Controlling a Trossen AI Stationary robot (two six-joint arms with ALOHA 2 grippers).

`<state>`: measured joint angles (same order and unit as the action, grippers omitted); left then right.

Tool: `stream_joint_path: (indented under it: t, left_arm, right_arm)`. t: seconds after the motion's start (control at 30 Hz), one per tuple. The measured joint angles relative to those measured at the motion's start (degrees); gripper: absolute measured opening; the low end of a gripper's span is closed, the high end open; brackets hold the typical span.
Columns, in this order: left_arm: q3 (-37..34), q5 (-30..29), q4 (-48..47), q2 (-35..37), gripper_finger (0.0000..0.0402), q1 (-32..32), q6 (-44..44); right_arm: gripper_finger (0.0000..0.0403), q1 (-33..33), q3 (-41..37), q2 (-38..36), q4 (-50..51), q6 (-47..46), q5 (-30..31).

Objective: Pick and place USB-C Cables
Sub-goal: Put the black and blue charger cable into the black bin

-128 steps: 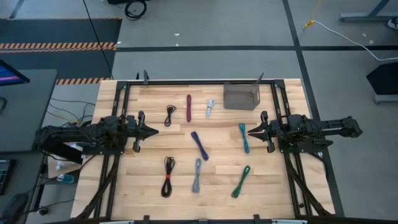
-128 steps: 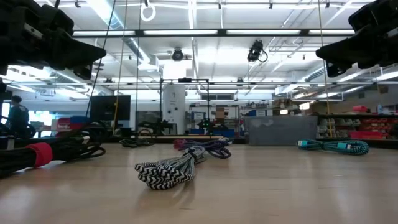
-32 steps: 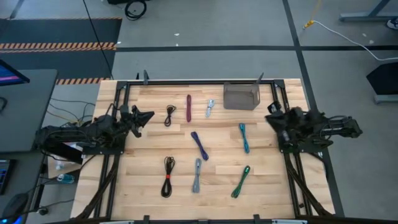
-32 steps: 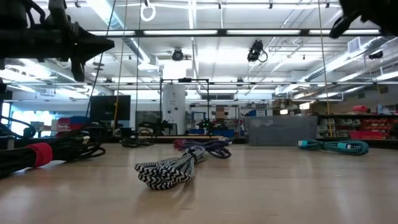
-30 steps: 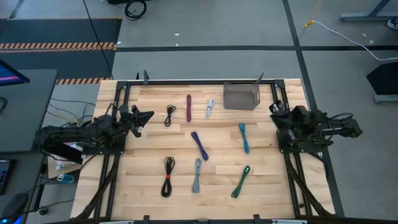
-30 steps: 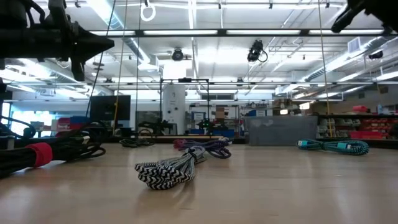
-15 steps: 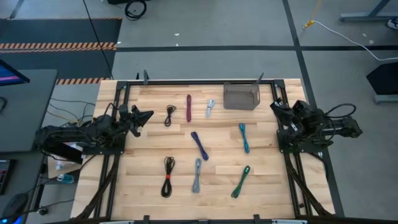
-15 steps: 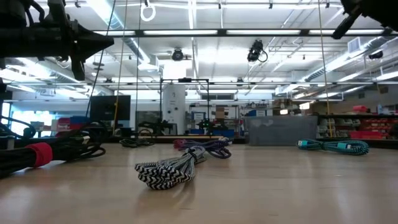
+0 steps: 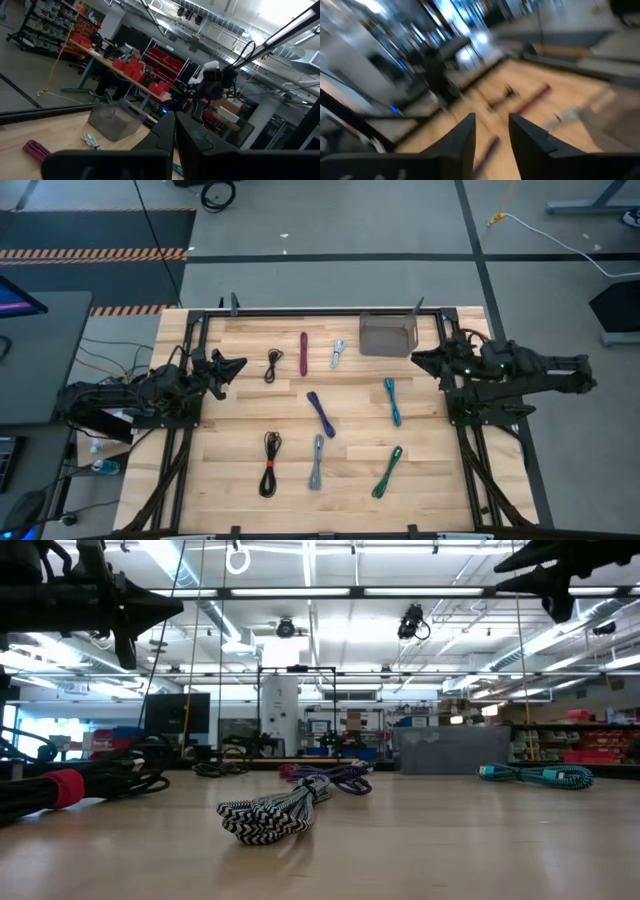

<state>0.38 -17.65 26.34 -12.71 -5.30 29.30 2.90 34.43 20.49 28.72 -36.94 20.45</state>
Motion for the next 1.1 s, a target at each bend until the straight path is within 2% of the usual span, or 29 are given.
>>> stream_joint_path:
  t: [0.13, 0.23, 0.47, 0.63, 0.83, 1.1]
  left_arm:
    - [0.0, 0.0, 0.0, 0.0, 0.0021, 0.0, -0.5]
    - [0.0, 0.0, 0.0, 0.0, 0.0021, 0.0, -0.6]
    - [0.0, 0.0, -0.1, 0.0, 0.0021, 0.0, -0.6]
    - [0.0, 0.0, -0.1, 0.0, 0.0021, 0.0, -0.6]
    - [0.0, 0.0, -0.1, 0.0, 0.002, 0.0, -0.6]
    - [0.0, 0.0, -0.1, 0.0, 0.0021, 0.0, -0.5]
  right_arm:
    - [0.0147, 0.0, 8.1, 9.9, 16.6, -5.0, -2.1]
    - [0.0153, 0.0, 11.7, 17.1, 23.0, -7.8, -7.1]
    - [0.0152, 0.1, 12.8, 30.1, 25.0, -12.5, -24.4]
    - [0.0152, 1.1, 12.8, 36.7, 25.8, -13.1, -32.0]
    - [0.0152, 2.3, 12.8, 43.3, 28.0, -15.8, -32.0]
    - [0.0157, 3.8, 12.8, 52.8, 25.3, -15.7, -30.3]
